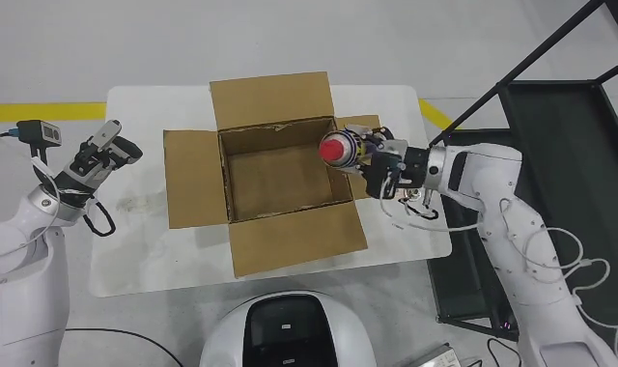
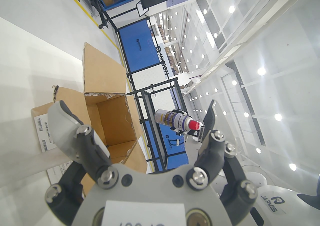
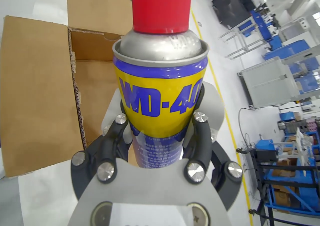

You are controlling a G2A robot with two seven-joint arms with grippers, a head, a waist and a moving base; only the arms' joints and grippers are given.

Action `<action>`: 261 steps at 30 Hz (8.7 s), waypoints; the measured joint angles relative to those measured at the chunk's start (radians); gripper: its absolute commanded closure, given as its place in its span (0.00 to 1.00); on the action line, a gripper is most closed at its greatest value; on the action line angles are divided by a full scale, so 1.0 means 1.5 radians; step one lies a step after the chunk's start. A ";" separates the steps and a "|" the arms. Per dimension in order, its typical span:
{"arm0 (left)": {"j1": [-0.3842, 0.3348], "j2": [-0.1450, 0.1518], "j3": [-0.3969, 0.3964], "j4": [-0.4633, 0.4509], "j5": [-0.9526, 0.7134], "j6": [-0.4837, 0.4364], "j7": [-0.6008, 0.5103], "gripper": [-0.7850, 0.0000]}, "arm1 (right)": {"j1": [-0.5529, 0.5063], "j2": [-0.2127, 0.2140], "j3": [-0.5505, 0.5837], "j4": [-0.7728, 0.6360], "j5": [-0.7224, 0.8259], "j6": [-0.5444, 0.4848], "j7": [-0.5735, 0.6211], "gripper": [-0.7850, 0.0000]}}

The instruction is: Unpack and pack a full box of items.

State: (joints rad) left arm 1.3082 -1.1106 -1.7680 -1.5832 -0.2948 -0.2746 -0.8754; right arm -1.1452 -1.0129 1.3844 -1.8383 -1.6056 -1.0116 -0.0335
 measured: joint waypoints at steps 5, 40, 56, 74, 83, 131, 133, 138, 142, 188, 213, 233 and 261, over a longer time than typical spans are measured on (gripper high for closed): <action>0.000 0.000 0.000 0.000 0.000 0.000 0.000 0.00 | 0.084 -0.008 -0.107 0.059 0.059 0.000 0.089 1.00; 0.000 0.000 0.000 0.000 0.000 0.000 0.000 0.00 | 0.227 -0.044 -0.385 0.263 0.080 0.060 0.208 0.00; 0.000 0.000 0.000 0.000 0.000 0.000 0.000 0.00 | 0.193 -0.035 -0.295 0.205 0.130 0.150 0.125 0.00; 0.000 0.000 0.000 0.000 0.000 0.000 0.000 0.00 | -0.185 0.029 0.094 0.015 0.349 0.269 0.166 0.00; 0.000 0.000 0.000 0.000 0.000 0.000 0.000 0.00 | -0.186 0.029 0.096 0.015 0.349 0.271 0.167 0.00; 0.000 0.000 0.000 0.000 0.000 0.000 0.000 0.00 | -0.223 0.032 0.112 0.335 0.209 0.266 0.094 0.00; 0.000 0.000 0.000 0.000 0.000 0.000 0.000 0.00 | -0.197 0.028 0.092 0.375 0.209 0.270 0.085 0.13; 0.000 0.000 0.000 0.000 0.000 0.000 0.000 0.00 | -0.138 0.020 0.061 0.461 0.232 0.266 0.087 0.26; 0.000 0.000 0.000 0.000 0.000 0.000 0.000 0.00 | -0.103 0.015 0.040 0.511 0.221 0.272 0.083 0.28; 0.000 0.000 0.000 0.000 0.000 0.000 0.000 0.00 | -0.043 0.004 -0.006 0.655 0.185 0.326 -0.021 1.00; 0.000 0.000 0.000 0.000 0.000 0.000 0.000 0.00 | -0.256 0.056 0.199 0.335 0.336 0.112 0.028 1.00; 0.000 0.000 0.000 0.000 0.000 0.000 0.000 0.00 | -0.239 0.047 0.111 0.056 0.490 0.149 0.154 1.00; 0.000 0.000 0.000 0.000 0.000 0.000 0.000 0.00 | -0.235 0.045 0.098 0.073 0.467 0.169 0.139 1.00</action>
State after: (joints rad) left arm 1.3082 -1.1106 -1.7680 -1.5832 -0.2948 -0.2746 -0.8754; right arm -1.4979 -0.9458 1.5316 -1.7291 -0.9052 -0.7582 0.1744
